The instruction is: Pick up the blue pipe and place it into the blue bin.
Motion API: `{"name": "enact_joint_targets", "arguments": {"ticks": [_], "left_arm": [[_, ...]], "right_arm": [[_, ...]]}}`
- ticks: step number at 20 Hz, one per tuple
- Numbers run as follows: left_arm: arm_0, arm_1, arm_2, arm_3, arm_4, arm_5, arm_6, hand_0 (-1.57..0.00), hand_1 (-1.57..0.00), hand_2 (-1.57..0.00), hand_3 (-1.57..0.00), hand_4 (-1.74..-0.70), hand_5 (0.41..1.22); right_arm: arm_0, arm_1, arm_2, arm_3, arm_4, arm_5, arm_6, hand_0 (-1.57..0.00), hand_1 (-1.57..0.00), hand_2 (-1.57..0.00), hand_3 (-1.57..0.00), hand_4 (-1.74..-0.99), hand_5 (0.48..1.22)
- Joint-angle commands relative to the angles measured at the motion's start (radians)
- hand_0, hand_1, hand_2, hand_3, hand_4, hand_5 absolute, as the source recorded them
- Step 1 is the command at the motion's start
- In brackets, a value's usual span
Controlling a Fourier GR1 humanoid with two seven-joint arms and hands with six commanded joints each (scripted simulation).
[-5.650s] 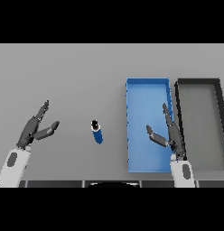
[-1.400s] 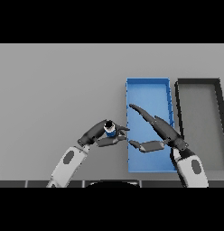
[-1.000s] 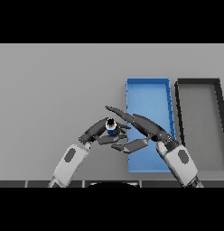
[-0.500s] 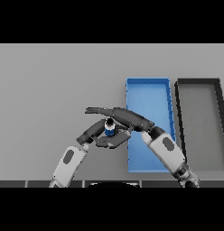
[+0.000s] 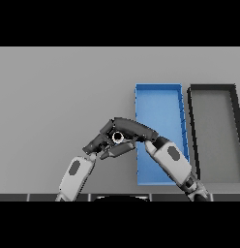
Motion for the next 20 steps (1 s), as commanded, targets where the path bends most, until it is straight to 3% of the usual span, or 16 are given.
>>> {"name": "enact_joint_targets", "arguments": {"ticks": [1,5,10,11,12,15,17,20], "left_arm": [[0.006,-0.001,0.003,-0.006,0.005,-0.012,0.005,-1.57,-1.57,-1.57,-1.46,-1.71,1.221],[-0.001,-0.024,0.017,0.002,-0.024,-0.022,-0.013,-1.57,-1.57,-1.57,-1.43,-1.73,1.221],[0.016,-0.009,0.02,-0.021,-0.089,-0.002,-0.044,-1.57,-1.57,-1.57,-1.45,-1.72,1.221],[0.026,-0.002,0.017,-0.03,-0.116,0.006,-0.057,-1.46,-1.34,-1.29,-1.17,-1.6,1.221],[0.026,0.001,0.017,-0.038,-0.116,-0.018,-0.042,-1.17,-1.07,-1.03,-0.93,-1.47,1.221],[0.016,0.002,0.027,-0.03,-0.136,-0.091,-0.018,-0.6,-0.55,-0.53,-0.48,-1.21,1.221],[0.006,-0.001,0.041,-0.018,-0.164,-0.105,-0.028,-0.38,-0.35,-0.34,-0.3,-1.08,1.029],[0.021,-0.009,0.051,-0.032,-0.149,-0.101,0.001,-0.2,-0.18,-0.17,-0.16,-1.0,0.77]], "right_arm": [[0.002,-0.007,0.009,0.0,0.008,-0.008,-0.013,-1.43,-1.43,-1.43,-1.3,-1.665,0.987],[0.004,-0.032,0.043,-0.019,0.022,-0.036,-0.082,-1.51,-1.51,-1.51,-1.46,-1.71,1.125],[0.018,-0.022,0.05,-0.021,0.059,-0.079,-0.12,-1.55,-1.55,-1.55,-1.54,-1.731,1.19],[0.017,-0.025,0.048,-0.025,0.069,-0.079,-0.127,-1.56,-1.56,-1.56,-1.54,-1.733,1.196],[0.02,-0.023,0.049,-0.032,0.07,-0.081,-0.126,-1.56,-1.56,-1.56,-1.55,-1.734,1.201],[0.018,-0.014,0.04,-0.045,0.062,-0.077,-0.038,-1.56,-1.56,-1.56,-1.56,-1.738,1.211],[0.019,0.013,0.039,-0.052,0.092,-0.08,0.008,-1.57,-1.57,-1.57,-1.56,-1.739,1.214],[0.045,0.027,0.035,-0.052,0.14,-0.052,-0.005,-1.57,-1.57,-1.57,-1.57,-1.74,1.218]]}}
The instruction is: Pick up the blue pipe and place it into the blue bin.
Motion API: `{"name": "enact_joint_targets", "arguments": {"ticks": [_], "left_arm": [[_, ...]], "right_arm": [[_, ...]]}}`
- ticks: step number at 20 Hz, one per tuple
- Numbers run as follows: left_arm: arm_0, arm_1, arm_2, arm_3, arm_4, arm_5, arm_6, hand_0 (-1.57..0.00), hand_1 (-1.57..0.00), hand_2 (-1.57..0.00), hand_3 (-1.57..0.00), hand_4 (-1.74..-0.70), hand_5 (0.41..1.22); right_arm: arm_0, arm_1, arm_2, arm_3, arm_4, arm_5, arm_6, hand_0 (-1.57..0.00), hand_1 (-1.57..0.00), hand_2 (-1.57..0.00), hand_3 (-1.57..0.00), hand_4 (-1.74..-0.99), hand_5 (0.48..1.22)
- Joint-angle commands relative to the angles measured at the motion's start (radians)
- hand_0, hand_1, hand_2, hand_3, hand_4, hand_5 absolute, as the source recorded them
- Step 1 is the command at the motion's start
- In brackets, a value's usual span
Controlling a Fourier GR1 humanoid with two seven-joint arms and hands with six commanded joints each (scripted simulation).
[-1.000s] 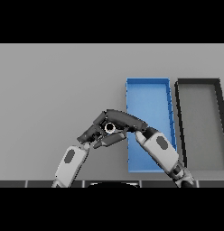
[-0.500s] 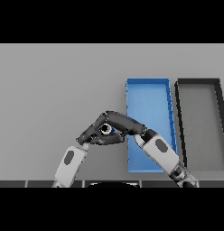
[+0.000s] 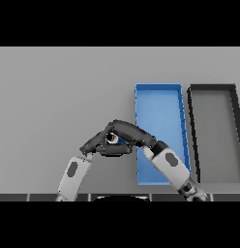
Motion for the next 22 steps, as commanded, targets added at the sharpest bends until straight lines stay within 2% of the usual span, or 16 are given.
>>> {"name": "enact_joint_targets", "arguments": {"ticks": [1,3,4,7,9,12,15,17,19,22], "left_arm": [[-0.005,0.0,0.012,0.006,0.01,-0.001,0.015,-0.16,-0.14,-0.14,-0.12,-0.98,0.704],[0.001,-0.015,0.012,0.013,0.021,-0.003,0.052,-0.1,-0.09,-0.09,-0.08,-0.97,0.603],[0.0,-0.009,0.015,0.015,0.015,0.001,0.043,-0.08,-0.07,-0.07,-0.06,-0.97,0.567],[0.0,-0.019,0.002,0.007,-0.006,0.019,0.055,-0.04,-0.04,-0.04,-0.03,-0.94,0.495],[-0.002,-0.017,0.003,0.027,-0.016,0.022,0.052,-0.03,-0.02,-0.02,-0.02,-0.92,0.482],[-0.007,-0.009,0.01,0.022,-0.007,0.014,0.049,-0.01,-0.01,-0.01,-0.01,-0.91,0.464],[0.006,-0.012,0.001,0.012,-0.007,0.013,0.063,-0.01,-0.01,-0.01,0.0,-0.91,0.445],[-0.002,-0.009,0.009,0.02,-0.003,0.01,0.075,0.0,0.0,0.0,0.0,-0.91,0.437],[-0.004,-0.012,0.009,0.014,0.0,0.007,0.104,0.0,0.0,0.0,0.0,-0.9,0.433],[-0.009,-0.001,0.016,0.021,-0.008,0.011,0.092,0.0,0.0,0.0,0.0,-0.89,0.428]], "right_arm": [[0.008,0.017,0.002,0.0,0.014,-0.001,-0.009,-1.57,-1.57,-1.57,-1.57,-1.74,1.218],[0.012,0.043,-0.004,-0.008,0.02,0.009,0.004,-1.57,-1.57,-1.57,-1.57,-1.74,1.219],[0.01,0.054,-0.02,-0.01,0.002,0.017,0.014,-1.57,-1.57,-1.57,-1.57,-1.741,1.22],[0.018,0.083,-0.068,0.0,-0.033,0.043,0.026,-1.57,-1.57,-1.57,-1.57,-1.741,1.22],[-0.012,0.112,-0.113,-0.003,-0.095,0.044,0.083,-1.57,-1.57,-1.57,-1.57,-1.741,1.221],[-0.087,0.147,-0.176,-0.042,-0.211,-0.008,0.204,-1.57,-1.57,-1.57,-1.57,-1.741,1.221],[-0.259,0.029,-0.213,0.014,-0.377,-0.116,0.209,-1.57,-1.57,-1.57,-1.57,-1.741,1.221],[-0.359,0.007,-0.29,0.04,-0.448,-0.111,0.189,-1.57,-1.57,-1.57,-1.57,-1.741,1.221],[-0.437,-0.025,-0.371,0.085,-0.405,-0.153,0.165,-1.57,-1.57,-1.57,-1.57,-1.741,1.221],[-0.521,-0.079,-0.463,0.169,-0.328,-0.183,0.188,-1.57,-1.57,-1.57,-1.57,-1.741,1.221]]}}
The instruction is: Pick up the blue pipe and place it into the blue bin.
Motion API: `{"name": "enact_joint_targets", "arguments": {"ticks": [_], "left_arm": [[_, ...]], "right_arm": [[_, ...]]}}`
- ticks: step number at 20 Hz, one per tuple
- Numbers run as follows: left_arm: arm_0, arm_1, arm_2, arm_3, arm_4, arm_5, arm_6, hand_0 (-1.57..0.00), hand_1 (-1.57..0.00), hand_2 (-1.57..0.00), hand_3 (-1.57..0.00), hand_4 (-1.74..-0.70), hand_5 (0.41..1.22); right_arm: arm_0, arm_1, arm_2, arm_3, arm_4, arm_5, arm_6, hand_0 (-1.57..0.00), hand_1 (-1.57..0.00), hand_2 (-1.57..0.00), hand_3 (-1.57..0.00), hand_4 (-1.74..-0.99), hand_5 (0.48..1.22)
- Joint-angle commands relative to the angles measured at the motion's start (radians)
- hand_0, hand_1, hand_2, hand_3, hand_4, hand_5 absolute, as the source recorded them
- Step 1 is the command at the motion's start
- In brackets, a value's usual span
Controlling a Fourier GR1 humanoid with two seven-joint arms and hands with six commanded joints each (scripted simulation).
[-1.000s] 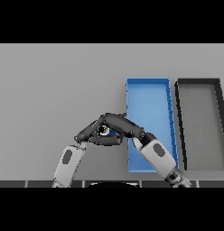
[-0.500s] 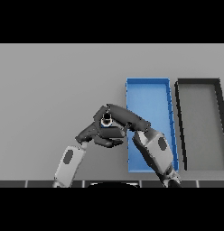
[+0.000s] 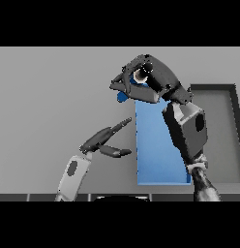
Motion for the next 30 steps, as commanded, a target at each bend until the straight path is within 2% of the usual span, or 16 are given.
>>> {"name": "enact_joint_targets", "arguments": {"ticks": [1,4,7,11,15,17,19,21,22,23,24,27,28,29,30], "left_arm": [[0.003,0.005,0.005,0.0,0.009,-0.008,-0.004,0.0,0.0,0.0,0.0,-0.89,0.425],[0.007,0.001,-0.004,-0.011,0.002,-0.003,-0.015,0.0,0.0,0.0,0.0,-0.89,0.412],[0.013,0.023,-0.001,-0.016,-0.006,-0.005,-0.035,0.0,0.0,0.0,0.0,-0.87,0.413],[0.011,0.012,-0.015,-0.01,-0.023,0.003,-0.022,0.0,0.0,0.0,0.0,-0.87,0.419],[0.03,0.009,-0.016,-0.025,-0.002,-0.007,-0.027,0.0,0.0,0.0,0.0,-0.88,0.422],[0.05,0.008,-0.018,-0.033,-0.001,-0.004,-0.018,0.0,0.0,0.0,0.0,-0.88,0.425],[0.053,0.013,-0.018,-0.042,-0.001,-0.005,-0.016,0.0,0.0,0.0,0.0,-0.88,0.428],[0.048,0.01,-0.02,-0.03,-0.009,0.0,-0.012,0.0,0.0,0.0,0.0,-0.88,0.425],[0.055,0.01,-0.02,-0.033,-0.005,-0.002,-0.017,0.0,0.0,0.0,0.0,-0.89,0.423],[0.056,0.01,-0.026,-0.03,-0.012,0.001,-0.028,0.0,0.0,0.0,0.0,-0.89,0.422],[0.058,0.008,-0.026,-0.032,-0.012,0.002,-0.023,0.0,0.0,0.0,0.0,-0.89,0.42],[0.058,0.012,-0.028,-0.052,-0.004,-0.005,-0.019,0.0,0.0,0.0,0.0,-0.88,0.421],[0.059,0.016,-0.028,-0.058,-0.003,-0.007,-0.02,0.0,0.0,0.0,0.0,-0.88,0.421],[0.057,0.019,-0.025,-0.05,-0.007,-0.005,-0.014,0.0,0.0,0.0,0.0,-0.88,0.421],[0.053,0.014,-0.031,-0.054,-0.009,-0.005,-0.006,0.0,0.0,0.0,0.0,-0.88,0.422]], "right_arm": [[0.004,-0.011,-0.026,0.021,0.017,-0.002,0.003,-1.57,-1.57,-1.57,-1.57,-1.741,1.221],[-0.008,-0.056,-0.115,0.116,0.073,0.028,-0.001,-1.57,-1.57,-1.57,-1.57,-1.741,1.221],[0.072,-0.088,-0.182,0.151,0.125,0.066,0.011,-1.57,-1.57,-1.57,-1.57,-1.741,1.221],[0.223,-0.071,-0.229,0.117,0.162,0.091,0.02,-1.57,-1.57,-1.57,-1.57,-1.741,1.221],[0.413,-0.074,-0.19,0.077,0.188,0.071,0.02,-1.57,-1.57,-1.57,-1.57,-1.741,1.221],[0.512,-0.097,-0.154,0.048,0.179,0.019,0.02,-1.57,-1.57,-1.57,-1.57,-1.741,1.221],[0.563,-0.137,-0.088,0.05,0.173,-0.064,0.02,-1.57,-1.57,-1.57,-1.57,-1.741,1.221],[0.631,-0.215,-0.019,0.053,0.151,-0.153,0.02,-1.57,-1.57,-1.57,-1.57,-1.741,1.221],[0.656,-0.247,0.032,0.052,0.134,-0.215,0.02,-1.57,-1.57,-1.57,-1.51,-1.741,1.221],[0.675,-0.267,0.064,0.047,0.122,-0.244,0.02,-1.57,-1.57,-1.57,-1.52,-1.741,1.221],[0.687,-0.289,0.107,0.049,0.108,-0.291,0.02,-1.57,-1.57,-1.57,-1.26,-1.741,1.221],[0.702,-0.436,0.292,0.071,-0.01,-0.487,0.019,-1.57,-1.57,-1.57,-0.91,-1.741,1.221],[0.683,-0.5,0.369,0.086,-0.077,-0.561,0.019,-1.57,-1.55,-1.57,-0.85,-1.741,1.221],[0.65,-0.564,0.449,0.097,-0.152,-0.626,0.019,-1.46,-1.34,-1.34,-0.79,-1.678,1.221],[0.622,-0.594,0.515,0.117,-0.2,-0.661,0.017,-1.17,-1.07,-1.07,-0.63,-1.592,1.221]]}}
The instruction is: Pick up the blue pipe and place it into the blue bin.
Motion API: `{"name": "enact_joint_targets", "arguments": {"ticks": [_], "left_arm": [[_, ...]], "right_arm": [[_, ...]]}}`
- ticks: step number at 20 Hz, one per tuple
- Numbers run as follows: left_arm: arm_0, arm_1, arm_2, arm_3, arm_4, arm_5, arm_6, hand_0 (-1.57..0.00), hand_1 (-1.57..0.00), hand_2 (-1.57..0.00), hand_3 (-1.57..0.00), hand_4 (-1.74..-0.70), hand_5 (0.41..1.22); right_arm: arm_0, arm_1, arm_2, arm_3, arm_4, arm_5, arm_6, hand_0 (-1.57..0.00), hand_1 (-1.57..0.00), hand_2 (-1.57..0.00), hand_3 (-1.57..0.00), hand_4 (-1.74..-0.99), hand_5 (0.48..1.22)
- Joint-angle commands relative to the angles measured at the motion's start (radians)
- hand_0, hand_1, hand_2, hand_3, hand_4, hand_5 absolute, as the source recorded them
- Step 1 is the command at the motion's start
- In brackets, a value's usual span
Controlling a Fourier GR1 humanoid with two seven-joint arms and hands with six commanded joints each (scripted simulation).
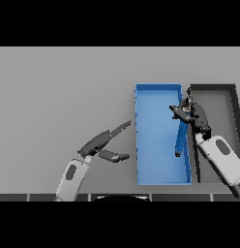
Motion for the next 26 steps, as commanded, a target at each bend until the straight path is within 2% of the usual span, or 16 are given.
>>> {"name": "enact_joint_targets", "arguments": {"ticks": [1,3,4,5,7,9,14,18,26], "left_arm": [[0.007,0.0,-0.001,0.0,0.001,-0.001,0.002,0.0,0.0,0.0,0.0,-0.88,0.422],[0.002,-0.005,0.0,0.001,0.002,0.002,0.009,0.0,0.0,0.0,0.0,-0.88,0.427],[-0.004,-0.002,0.007,-0.001,0.007,-0.001,0.018,0.0,0.0,0.0,0.0,-0.88,0.428],[-0.005,-0.008,0.003,-0.002,0.007,0.002,0.02,0.0,0.0,0.0,0.0,-0.88,0.43],[-0.002,-0.008,0.005,-0.002,0.012,-0.001,0.018,0.0,0.0,0.0,0.0,-0.88,0.429],[-0.001,-0.006,0.003,0.003,0.008,-0.001,0.013,0.0,0.0,0.0,0.0,-0.89,0.428],[0.017,-0.009,-0.01,-0.006,-0.005,0.007,0.003,0.0,0.0,0.0,0.0,-0.89,0.428],[0.008,-0.008,-0.001,0.003,-0.006,0.012,0.004,0.0,0.0,0.0,0.0,-0.89,0.429],[0.01,0.007,0.003,0.005,-0.007,0.006,-0.014,0.0,0.0,0.0,0.0,-0.88,0.431]], "right_arm": [[-0.038,-0.052,0.067,0.023,-0.06,-0.029,0.008,-0.94,-0.85,-0.86,-0.5,-1.503,1.221],[-0.101,-0.117,0.183,0.04,-0.141,-0.023,0.008,-0.6,-0.55,-0.55,-0.32,-1.337,1.221],[-0.142,-0.144,0.256,0.045,-0.179,-0.011,0.008,-0.48,-0.44,-0.44,-0.26,-1.275,1.186],[-0.191,-0.178,0.336,0.047,-0.216,0.006,0.008,-0.38,-0.35,-0.35,-0.21,-1.219,1.137],[-0.238,-0.22,0.422,0.039,-0.221,0.041,0.008,-0.24,-0.22,-0.22,-0.13,-1.142,1.03],[-0.265,-0.233,0.464,0.04,-0.221,0.06,0.008,-0.16,-0.14,-0.14,-0.08,-1.083,0.934],[-0.328,-0.247,0.564,0.051,-0.219,0.071,0.008,-0.05,-0.05,-0.05,-0.03,-1.051,0.787],[-0.34,-0.249,0.585,0.058,-0.216,0.062,0.008,-0.02,-0.02,-0.02,-0.01,-1.033,0.696],[-0.351,-0.239,0.597,0.081,-0.208,0.099,0.005,-0.01,-0.01,-0.01,0.0,-1.022,0.649]]}}
